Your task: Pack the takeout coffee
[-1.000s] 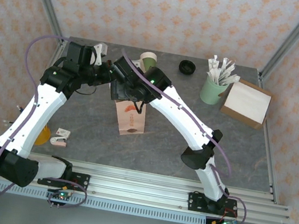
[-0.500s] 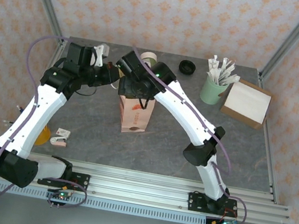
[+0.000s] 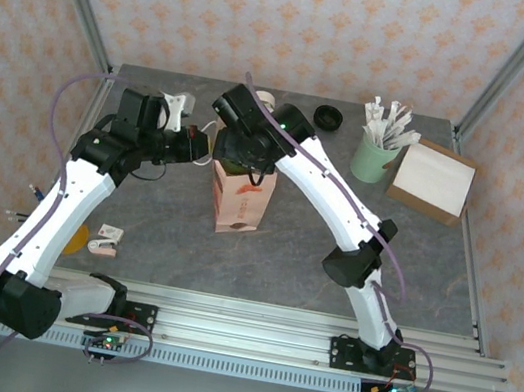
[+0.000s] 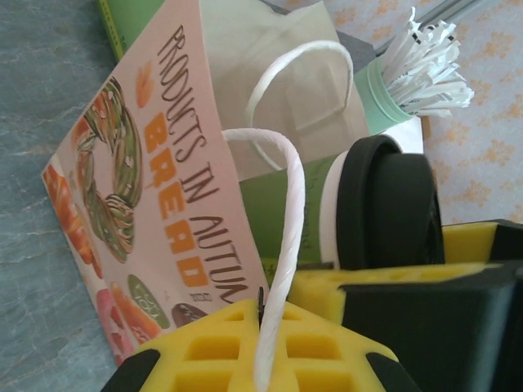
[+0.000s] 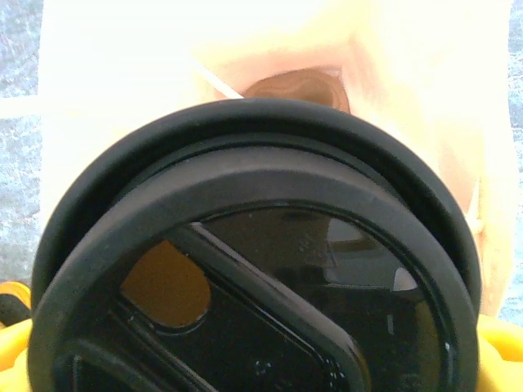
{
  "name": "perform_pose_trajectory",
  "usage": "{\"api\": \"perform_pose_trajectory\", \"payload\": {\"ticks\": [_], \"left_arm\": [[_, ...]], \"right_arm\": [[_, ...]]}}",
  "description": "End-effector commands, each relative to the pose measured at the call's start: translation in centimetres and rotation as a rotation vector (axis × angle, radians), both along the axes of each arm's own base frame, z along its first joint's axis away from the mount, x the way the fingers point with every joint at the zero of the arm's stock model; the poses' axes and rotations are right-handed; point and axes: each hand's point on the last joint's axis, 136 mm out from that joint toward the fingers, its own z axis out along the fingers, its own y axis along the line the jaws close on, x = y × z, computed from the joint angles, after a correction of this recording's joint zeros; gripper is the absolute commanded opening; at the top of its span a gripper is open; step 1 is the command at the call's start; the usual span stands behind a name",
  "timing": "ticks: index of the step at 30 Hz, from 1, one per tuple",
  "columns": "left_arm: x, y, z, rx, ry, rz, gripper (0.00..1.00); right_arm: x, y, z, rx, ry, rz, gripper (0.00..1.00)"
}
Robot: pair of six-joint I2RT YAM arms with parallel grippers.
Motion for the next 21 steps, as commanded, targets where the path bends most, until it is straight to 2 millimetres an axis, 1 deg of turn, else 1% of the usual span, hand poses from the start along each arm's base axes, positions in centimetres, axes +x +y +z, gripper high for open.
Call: {"api": "perform_pose_trajectory", "payload": {"ticks": [1,2,4,6,9,12,15,19,21], "left_arm": [[-0.4,1.3,-1.3,0.071,0.028,0.033,0.0],[-0.3,1.7,-1.4,0.076,0.031,0.048,0.0],[-0.1,2.4,-1.3,0.077,0.029,0.072,0.0],[0.0,2.6,-0.8,0.066,0.016,0.079,0.0],[0.0,1.7,0.5,0.008,-0.016,0.044,0.0],[0.2,0.4,1.2,-0.074,-0.025,0.003,0.0],[0.0,-0.4,1.2,-0.104,-0.033,-0.029,0.0],[-1.0,-1.8,1.0,-0.129,-0.037,-0.095,0.0],[-1.7,-2.5,0.6,-0.112,-0.041,-0.138,0.0]], "right_arm": [[0.3,-0.5,2.5,0.055,-0.06,-0.027,0.49],[0.3,-0.5,2.7,0.055,-0.063,-0.026,0.49],[0.2,-0.9,2.1,0.033,-0.054,-0.03,0.49],[-0.1,-1.5,0.7,-0.021,-0.028,-0.029,0.49],[-0.5,-2.2,-1.8,-0.12,0.023,-0.009,0.49],[-0.7,-2.2,-3.5,-0.18,0.066,0.012,0.49],[-0.5,-2.1,-4.0,-0.201,0.078,0.022,0.49],[-0.5,-1.7,-4.9,-0.202,0.108,0.028,0.49],[-0.3,-1.5,-4.7,-0.174,0.115,0.025,0.49]]}}
